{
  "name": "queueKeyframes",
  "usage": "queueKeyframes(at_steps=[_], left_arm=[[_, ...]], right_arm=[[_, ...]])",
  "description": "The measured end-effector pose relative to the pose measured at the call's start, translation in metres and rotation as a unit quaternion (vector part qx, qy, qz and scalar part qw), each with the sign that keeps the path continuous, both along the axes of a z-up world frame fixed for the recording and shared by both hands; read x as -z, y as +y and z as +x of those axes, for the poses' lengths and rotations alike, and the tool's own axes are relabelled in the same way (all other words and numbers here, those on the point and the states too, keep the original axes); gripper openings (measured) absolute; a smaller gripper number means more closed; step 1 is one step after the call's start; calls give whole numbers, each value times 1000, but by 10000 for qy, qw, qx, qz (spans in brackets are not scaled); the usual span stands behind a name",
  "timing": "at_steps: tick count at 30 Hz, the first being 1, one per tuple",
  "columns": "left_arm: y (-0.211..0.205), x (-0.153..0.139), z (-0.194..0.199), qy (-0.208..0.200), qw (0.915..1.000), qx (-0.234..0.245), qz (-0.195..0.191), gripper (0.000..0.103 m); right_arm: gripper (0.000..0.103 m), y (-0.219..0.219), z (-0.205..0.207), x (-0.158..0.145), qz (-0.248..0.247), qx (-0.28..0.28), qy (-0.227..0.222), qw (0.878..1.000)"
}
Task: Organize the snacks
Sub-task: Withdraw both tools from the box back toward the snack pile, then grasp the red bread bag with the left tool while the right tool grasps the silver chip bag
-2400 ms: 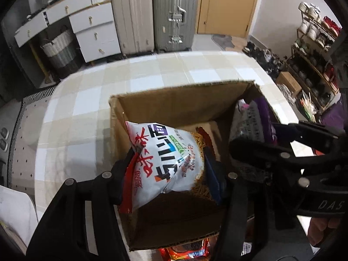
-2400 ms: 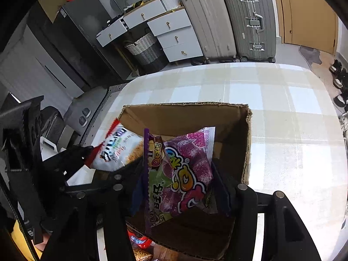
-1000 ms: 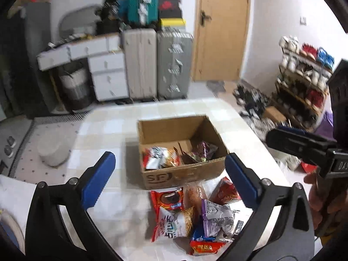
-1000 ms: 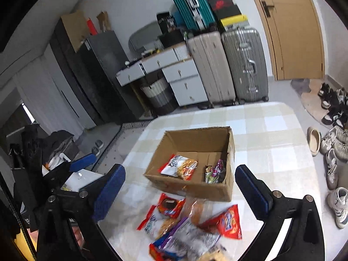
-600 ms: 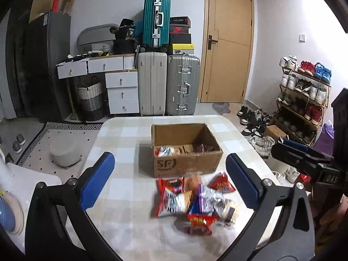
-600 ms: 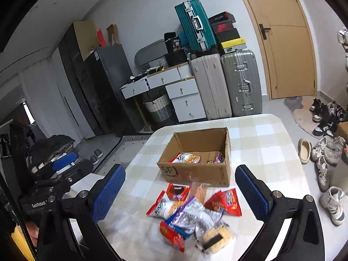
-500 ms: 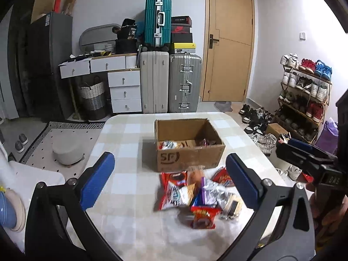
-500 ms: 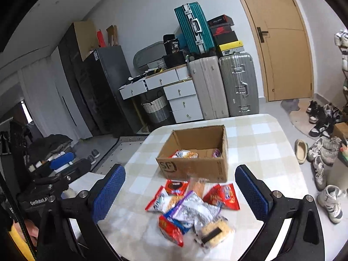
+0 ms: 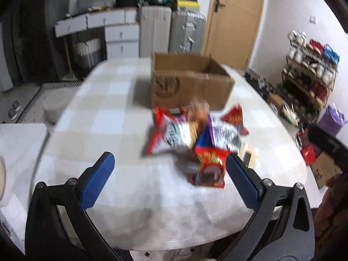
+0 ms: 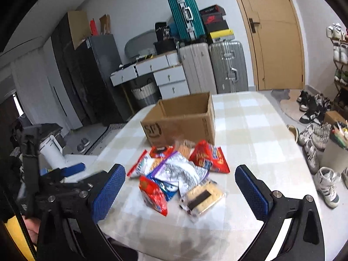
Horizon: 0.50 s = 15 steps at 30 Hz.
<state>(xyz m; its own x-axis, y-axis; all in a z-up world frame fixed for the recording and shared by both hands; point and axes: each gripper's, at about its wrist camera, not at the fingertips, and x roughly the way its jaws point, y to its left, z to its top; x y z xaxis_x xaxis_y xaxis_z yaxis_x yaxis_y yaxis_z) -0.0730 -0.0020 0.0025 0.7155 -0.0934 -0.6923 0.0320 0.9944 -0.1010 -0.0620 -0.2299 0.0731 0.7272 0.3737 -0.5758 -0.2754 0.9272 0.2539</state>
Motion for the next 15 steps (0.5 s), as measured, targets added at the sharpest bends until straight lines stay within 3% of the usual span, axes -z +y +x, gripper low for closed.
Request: queueKeyframes(at_steps=[6, 13, 15], left_arm=[[-34, 47, 25, 289, 9994, 152, 125, 102], [-58, 77, 67, 667, 9975, 199, 98, 101], [-61, 82, 74, 698, 9973, 175, 111, 97]], right_arm=[[103, -7, 19, 22, 53, -11, 320, 9995], [103, -15, 36, 31, 283, -26, 572, 9980], [103, -16, 40, 34, 358, -73, 672, 9971]])
